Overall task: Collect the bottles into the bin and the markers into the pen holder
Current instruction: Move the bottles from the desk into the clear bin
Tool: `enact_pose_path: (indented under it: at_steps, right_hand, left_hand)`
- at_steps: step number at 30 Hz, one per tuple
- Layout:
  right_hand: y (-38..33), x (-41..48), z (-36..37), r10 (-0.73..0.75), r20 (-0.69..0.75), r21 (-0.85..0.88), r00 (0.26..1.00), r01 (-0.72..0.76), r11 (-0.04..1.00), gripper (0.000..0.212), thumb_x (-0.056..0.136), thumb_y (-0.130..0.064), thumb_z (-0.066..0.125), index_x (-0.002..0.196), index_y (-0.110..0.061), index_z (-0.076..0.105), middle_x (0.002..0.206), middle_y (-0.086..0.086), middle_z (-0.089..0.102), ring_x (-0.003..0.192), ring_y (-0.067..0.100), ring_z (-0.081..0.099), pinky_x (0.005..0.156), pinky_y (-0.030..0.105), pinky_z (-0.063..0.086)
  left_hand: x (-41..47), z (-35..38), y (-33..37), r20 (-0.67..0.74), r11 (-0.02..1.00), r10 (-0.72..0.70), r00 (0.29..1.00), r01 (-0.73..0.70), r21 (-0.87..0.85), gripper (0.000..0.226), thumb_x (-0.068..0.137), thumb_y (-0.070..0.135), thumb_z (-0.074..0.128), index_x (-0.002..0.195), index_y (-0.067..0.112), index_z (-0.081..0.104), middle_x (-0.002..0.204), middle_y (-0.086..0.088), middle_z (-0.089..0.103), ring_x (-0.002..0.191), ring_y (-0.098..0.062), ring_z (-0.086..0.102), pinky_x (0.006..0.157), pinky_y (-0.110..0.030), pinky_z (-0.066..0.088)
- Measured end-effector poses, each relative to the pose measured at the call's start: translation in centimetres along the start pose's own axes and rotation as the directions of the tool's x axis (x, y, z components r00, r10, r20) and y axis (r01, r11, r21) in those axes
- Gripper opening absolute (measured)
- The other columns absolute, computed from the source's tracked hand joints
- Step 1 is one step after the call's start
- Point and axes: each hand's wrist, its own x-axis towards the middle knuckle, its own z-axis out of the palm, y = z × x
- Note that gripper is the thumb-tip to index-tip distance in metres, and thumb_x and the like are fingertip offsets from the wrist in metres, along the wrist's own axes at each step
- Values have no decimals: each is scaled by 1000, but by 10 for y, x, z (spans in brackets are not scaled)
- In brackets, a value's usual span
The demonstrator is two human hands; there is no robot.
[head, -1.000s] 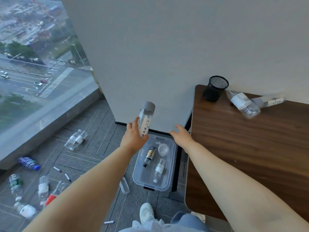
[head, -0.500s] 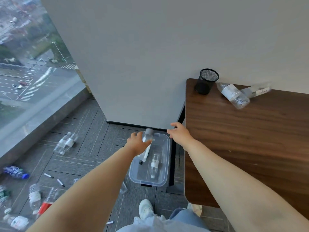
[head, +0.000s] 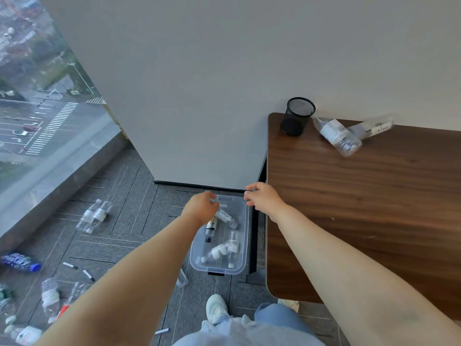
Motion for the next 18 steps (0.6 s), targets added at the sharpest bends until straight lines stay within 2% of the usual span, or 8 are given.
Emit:
enact_pose_path:
  at_steps: [6,10,15,18]
  right_hand:
    - [8,2,-42,-6,-41,52,999,8,999,28,91,-16,50,118,-12,56,117,9,63,81,13,61,61,19,45]
    - [14,7,-86,-45,-102,76,994,52,996,25,91,-16,50,115,-14,58,111,6,66,83,13,62,66,21,45]
    - [27,21,-160,-36,-144,110,989,52,993,18,89,-14,52,106,-17,59,104,4,68,78,11,62,61,18,44]
    - [42,34,-207,-25,-174,100,984,43,994,20,88,-13,53,107,-15,60,99,2,68,81,13,63,63,19,44]
  left_hand:
    - [5,10,50,-77,997,72,994,-74,-25,32,94,19,42,121,14,57,111,-7,65,93,-25,60,82,-33,49]
    - [14,21,99,-105,992,120,987,-123,-28,29,94,19,43,118,14,58,104,-8,68,87,-26,62,78,-33,49]
    - [27,46,173,-124,988,145,982,-150,-34,29,93,19,45,117,15,59,109,-7,67,101,-27,62,88,-33,49]
    - [39,65,217,-123,984,172,977,-175,-16,31,93,21,47,121,16,58,118,-6,63,111,-25,58,95,-33,46]
